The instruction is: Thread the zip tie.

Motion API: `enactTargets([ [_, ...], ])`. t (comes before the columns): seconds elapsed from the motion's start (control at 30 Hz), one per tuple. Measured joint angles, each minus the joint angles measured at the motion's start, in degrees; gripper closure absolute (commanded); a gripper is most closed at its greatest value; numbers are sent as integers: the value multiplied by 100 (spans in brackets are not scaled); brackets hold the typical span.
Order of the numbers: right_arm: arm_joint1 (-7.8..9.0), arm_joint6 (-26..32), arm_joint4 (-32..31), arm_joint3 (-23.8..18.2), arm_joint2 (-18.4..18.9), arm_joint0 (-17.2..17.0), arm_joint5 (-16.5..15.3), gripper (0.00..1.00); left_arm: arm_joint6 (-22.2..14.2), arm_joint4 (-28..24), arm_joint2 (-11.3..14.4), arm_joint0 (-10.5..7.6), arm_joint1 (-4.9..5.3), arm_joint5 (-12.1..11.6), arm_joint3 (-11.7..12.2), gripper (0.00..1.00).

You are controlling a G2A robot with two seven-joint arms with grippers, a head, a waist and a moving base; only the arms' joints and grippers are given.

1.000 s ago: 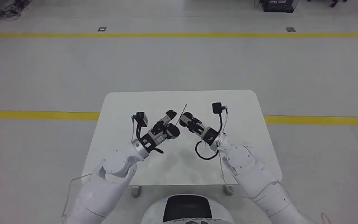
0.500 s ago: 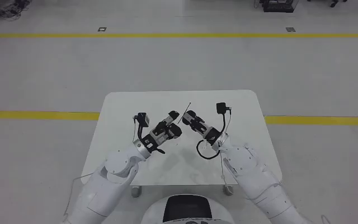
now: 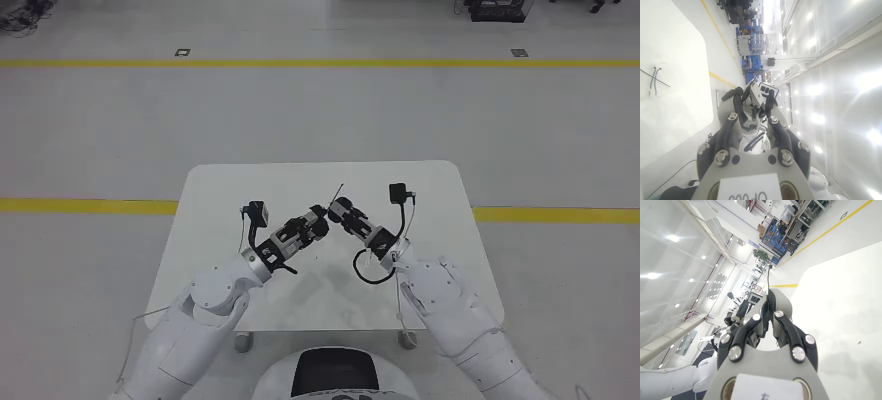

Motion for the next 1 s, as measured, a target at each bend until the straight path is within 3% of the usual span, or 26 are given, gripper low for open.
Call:
enactTargets([
  [0.33, 0, 93, 69, 23, 19, -4, -78, 100, 27, 47, 20, -8, 8, 36, 0, 74],
  [0.63, 2, 174, 112, 51, 23, 2, -76, 100, 47, 67, 37, -18, 14, 57, 6, 93],
  [0.77, 0, 200, 121, 85, 12, 17, -76, 100, 42, 79, 48, -22, 17, 63, 19, 87],
  [1.0, 5, 163, 145, 67, 53, -7, -76, 100, 44, 84, 72, -37, 19, 75, 39, 87],
])
